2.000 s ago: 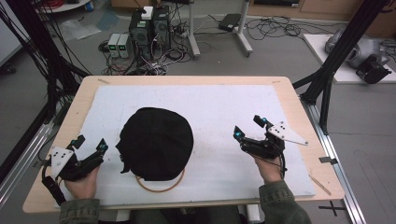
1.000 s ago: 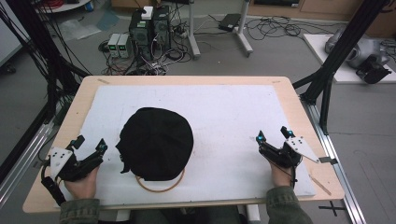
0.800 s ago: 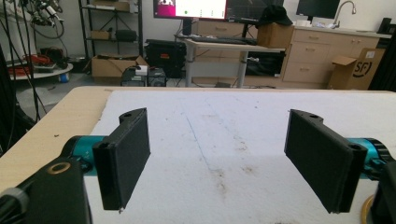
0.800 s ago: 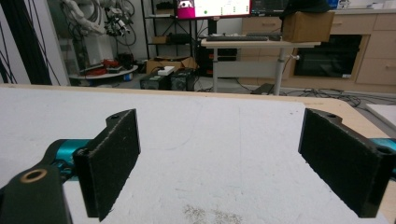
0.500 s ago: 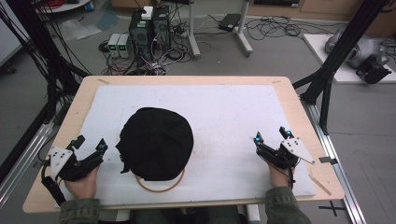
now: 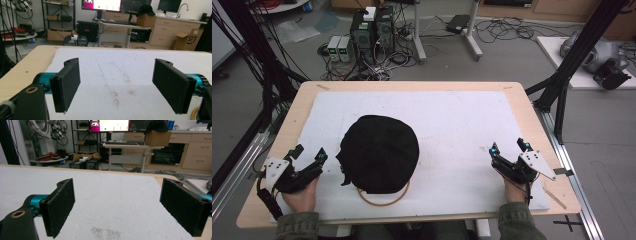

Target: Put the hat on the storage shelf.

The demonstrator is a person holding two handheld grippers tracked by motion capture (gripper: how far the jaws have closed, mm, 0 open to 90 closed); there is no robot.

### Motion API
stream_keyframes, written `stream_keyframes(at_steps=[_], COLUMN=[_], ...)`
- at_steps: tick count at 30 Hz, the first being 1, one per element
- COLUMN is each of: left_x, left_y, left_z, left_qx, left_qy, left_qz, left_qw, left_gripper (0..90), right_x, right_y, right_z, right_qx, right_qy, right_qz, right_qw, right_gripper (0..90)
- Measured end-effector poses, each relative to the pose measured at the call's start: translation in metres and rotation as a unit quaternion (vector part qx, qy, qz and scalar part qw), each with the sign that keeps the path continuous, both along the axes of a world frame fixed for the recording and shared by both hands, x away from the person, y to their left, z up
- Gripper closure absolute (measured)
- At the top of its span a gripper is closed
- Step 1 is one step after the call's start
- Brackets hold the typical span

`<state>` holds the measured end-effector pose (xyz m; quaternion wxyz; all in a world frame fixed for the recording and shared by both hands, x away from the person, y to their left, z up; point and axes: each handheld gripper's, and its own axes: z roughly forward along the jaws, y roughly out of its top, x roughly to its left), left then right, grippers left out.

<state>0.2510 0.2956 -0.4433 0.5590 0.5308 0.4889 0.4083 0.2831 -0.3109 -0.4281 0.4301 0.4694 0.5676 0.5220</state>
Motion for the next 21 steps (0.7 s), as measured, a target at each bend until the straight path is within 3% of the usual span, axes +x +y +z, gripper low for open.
stream_keyframes(at_steps=[14, 16, 21], left_x=[0.0016, 0.002, 0.003], left_y=[-0.0003, -0.0004, -0.001], left_z=[-0.0004, -0.0007, -0.0013], left_qx=[-0.001, -0.001, 0.001], left_qy=[0.003, 0.005, 0.008], left_qz=[-0.002, -0.003, -0.003], left_qw=[1.0, 1.0, 1.0], left_gripper=[22.6, 22.6, 22.6], right_x=[-0.0001, -0.0029, -0.0035], right_y=[0.0018, 0.0034, 0.0057], right_z=[-0.0025, -0.001, -0.0014], right_qx=[0.004, 0.005, -0.002], right_qy=[0.006, -0.008, -0.009], right_qz=[0.013, 0.014, 0.023], right_qw=[0.9999, 0.9999, 0.9997], right_gripper=[12.0, 12.1, 12.1])
